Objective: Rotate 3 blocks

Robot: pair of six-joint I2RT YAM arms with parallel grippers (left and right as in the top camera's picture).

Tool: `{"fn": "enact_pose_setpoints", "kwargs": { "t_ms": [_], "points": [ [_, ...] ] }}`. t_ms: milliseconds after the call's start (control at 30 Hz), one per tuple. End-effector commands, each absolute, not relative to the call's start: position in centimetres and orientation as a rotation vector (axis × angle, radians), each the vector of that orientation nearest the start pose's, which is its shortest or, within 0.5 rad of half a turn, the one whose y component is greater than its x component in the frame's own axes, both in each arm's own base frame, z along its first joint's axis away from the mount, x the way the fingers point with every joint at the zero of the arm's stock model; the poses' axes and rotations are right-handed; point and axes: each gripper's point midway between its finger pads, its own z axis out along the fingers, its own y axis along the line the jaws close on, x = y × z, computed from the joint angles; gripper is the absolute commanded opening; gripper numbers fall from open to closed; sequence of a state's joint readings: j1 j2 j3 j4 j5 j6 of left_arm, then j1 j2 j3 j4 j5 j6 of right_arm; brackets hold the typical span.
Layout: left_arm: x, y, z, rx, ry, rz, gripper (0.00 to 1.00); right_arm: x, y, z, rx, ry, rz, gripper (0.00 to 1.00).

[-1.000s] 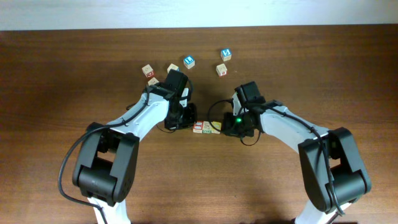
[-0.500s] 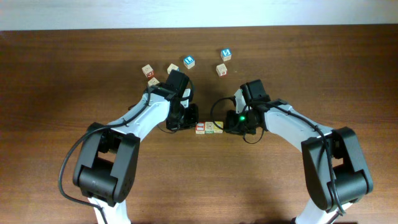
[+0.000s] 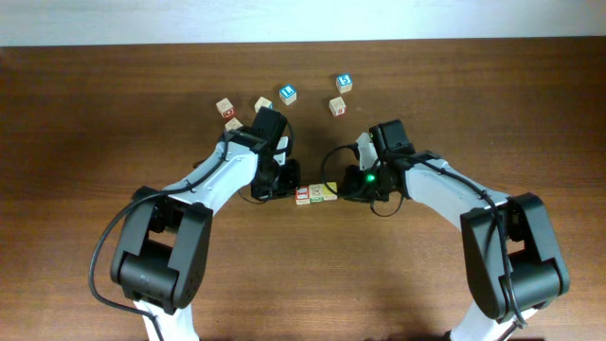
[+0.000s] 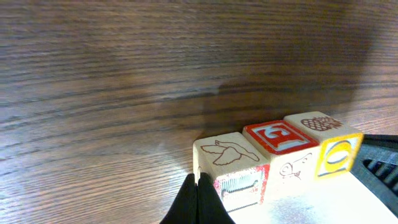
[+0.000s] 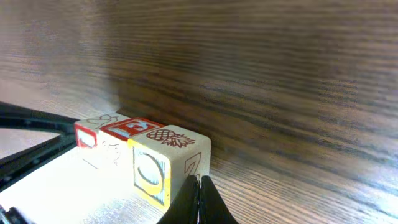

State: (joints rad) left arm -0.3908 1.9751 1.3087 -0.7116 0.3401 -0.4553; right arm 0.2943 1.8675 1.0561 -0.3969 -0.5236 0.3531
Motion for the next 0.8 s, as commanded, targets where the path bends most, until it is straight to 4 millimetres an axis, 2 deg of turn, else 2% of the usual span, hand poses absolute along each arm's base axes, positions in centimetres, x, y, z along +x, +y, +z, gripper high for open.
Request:
{"fn": "enact_pose_setpoints", "kwargs": {
  "t_ms": [0,500,700,767],
  "points": [
    [34.2,-21.3,1.9,-0.009,3.058,-0.652,0.00,33.9,21.4,3.2,-0.144,2.802,1.058,0.05],
    [34.2,-21.3,1.9,-0.009,3.058,-0.651,0.00,33.9,22.1,7.0,-0.202,2.708,1.100,0.04],
    [34.2,-21.3,1.9,-0.009,3.058,-0.651,0.00,33.4,23.0,7.1,-0.241,2.709,1.097,0.04],
    [34.2,-21.2,1.9,-0.010,3.059,-0.651,0.00,33.4,22.6,6.7,-0.221,2.728,1.054,0.04]
  ]
}}
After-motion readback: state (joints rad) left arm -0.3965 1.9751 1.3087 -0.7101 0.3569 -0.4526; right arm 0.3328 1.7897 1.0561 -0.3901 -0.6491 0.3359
